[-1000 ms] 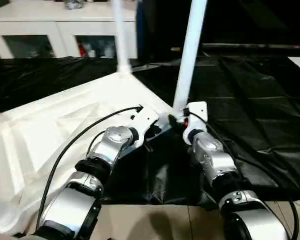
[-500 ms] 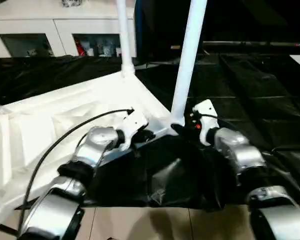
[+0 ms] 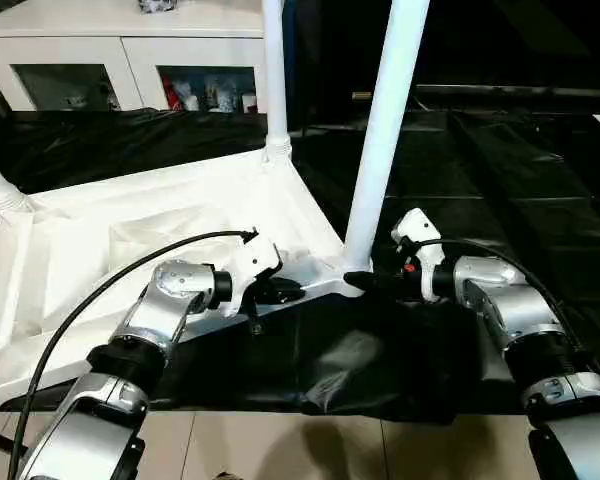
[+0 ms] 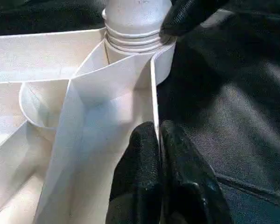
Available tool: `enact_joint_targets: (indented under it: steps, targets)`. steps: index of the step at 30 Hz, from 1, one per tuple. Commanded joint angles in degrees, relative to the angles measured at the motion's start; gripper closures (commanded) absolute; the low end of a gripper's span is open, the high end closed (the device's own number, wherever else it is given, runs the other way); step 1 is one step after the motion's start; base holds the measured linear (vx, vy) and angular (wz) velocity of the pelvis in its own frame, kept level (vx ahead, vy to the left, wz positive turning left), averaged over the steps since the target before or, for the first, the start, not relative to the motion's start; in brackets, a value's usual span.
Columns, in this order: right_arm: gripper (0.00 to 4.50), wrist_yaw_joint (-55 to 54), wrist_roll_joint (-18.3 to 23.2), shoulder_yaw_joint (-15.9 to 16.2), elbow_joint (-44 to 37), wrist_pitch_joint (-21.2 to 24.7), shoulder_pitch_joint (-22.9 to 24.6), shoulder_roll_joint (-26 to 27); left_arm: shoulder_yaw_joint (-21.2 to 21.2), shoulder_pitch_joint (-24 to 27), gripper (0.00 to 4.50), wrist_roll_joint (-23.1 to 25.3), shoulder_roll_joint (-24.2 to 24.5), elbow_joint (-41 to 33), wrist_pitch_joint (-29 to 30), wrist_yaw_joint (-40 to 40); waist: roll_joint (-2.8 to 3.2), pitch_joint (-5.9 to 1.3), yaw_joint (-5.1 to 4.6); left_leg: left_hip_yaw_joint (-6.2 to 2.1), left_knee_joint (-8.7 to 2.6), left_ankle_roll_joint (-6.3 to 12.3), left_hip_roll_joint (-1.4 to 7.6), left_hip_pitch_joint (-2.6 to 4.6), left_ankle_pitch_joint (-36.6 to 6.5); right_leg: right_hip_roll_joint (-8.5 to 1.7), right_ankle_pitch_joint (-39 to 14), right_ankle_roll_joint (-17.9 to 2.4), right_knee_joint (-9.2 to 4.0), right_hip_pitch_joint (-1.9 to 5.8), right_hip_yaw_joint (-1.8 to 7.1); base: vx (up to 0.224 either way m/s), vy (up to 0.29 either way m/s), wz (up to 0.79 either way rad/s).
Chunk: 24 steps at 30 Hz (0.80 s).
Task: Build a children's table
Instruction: Rotate leg to tighten
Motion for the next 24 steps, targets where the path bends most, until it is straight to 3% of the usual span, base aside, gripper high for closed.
enact_joint_targets:
  steps: [1,5,16,19,22,24]
  targets:
    - [1.46,1.78,0.59,0.68,-1.87,-0.36,0.31,0.25,-0.38,0.85,4.5,-0.78,0.14,-1.12,0.12,-1.07,-0.93,-3.85,0.14,-0.27,-3.32,3.02,1.12,1.04,-13.44,-2.16,-11.29,-14.11,-3.34,2.91,1.27,0.0,0.0,0.0]
    - [1.64,0.46,-0.63,0.72,-0.08,-1.59,0.16,0.91,-0.52,1.42,4.5,-0.73,0.19,-1.98,0.57,-1.2,-0.85,-3.81,0.07,-0.39,-3.47,2.21,1.17,1.1,-14.63,-2.27,-14.02,-13.23,-3.54,2.83,1.29,0.0,0.0,0.0]
    - [1.87,-0.85,0.5,-0.14,-0.44,-1.12,1.08,2.14,-0.66,2.25,4.5,-0.64,-0.09,-3.41,2.15,-0.61,-1.12,-3.81,-0.18,-0.31,-3.4,2.54,1.09,1.07,-14.01,-2.14,-13.55,-13.2,-3.54,2.81,1.3,0.0,0.0,0.0]
    - [1.87,-8.52,0.27,-2.25,1.04,-0.43,1.48,4.65,-0.1,1.17,4.5,0.42,-1.56,-1.73,3.61,3.81,-1.02,-3.69,-0.35,-0.33,-3.52,2.16,1.11,1.09,-14.56,-2.19,-14.54,-13.03,-3.64,2.65,1.38,0.0,0.0,0.0]
    - [1.87,-25.42,-0.86,-5.84,5.07,0.27,1.14,9.6,0.48,-1.87,4.5,2.85,-4.64,2.7,4.85,12.77,-1.03,-3.45,-1.22,-0.51,-3.83,-0.02,0.76,1.62,-17.55,-2.25,-20.87,-11.1,-4.49,2.06,1.45,0.0,0.0,0.0]
    - [1.87,-33.9,-1.05,-7.6,6.45,0.38,1.05,12.44,0.91,-3.63,4.5,3.73,-6.67,4.84,5.85,17.7,-0.92,-3.42,-1.45,-0.75,-4.01,-0.71,0.7,1.65,-18.9,-2.23,-23.17,-9.97,-4.8,2.11,1.35,0.0,0.0,0.0]
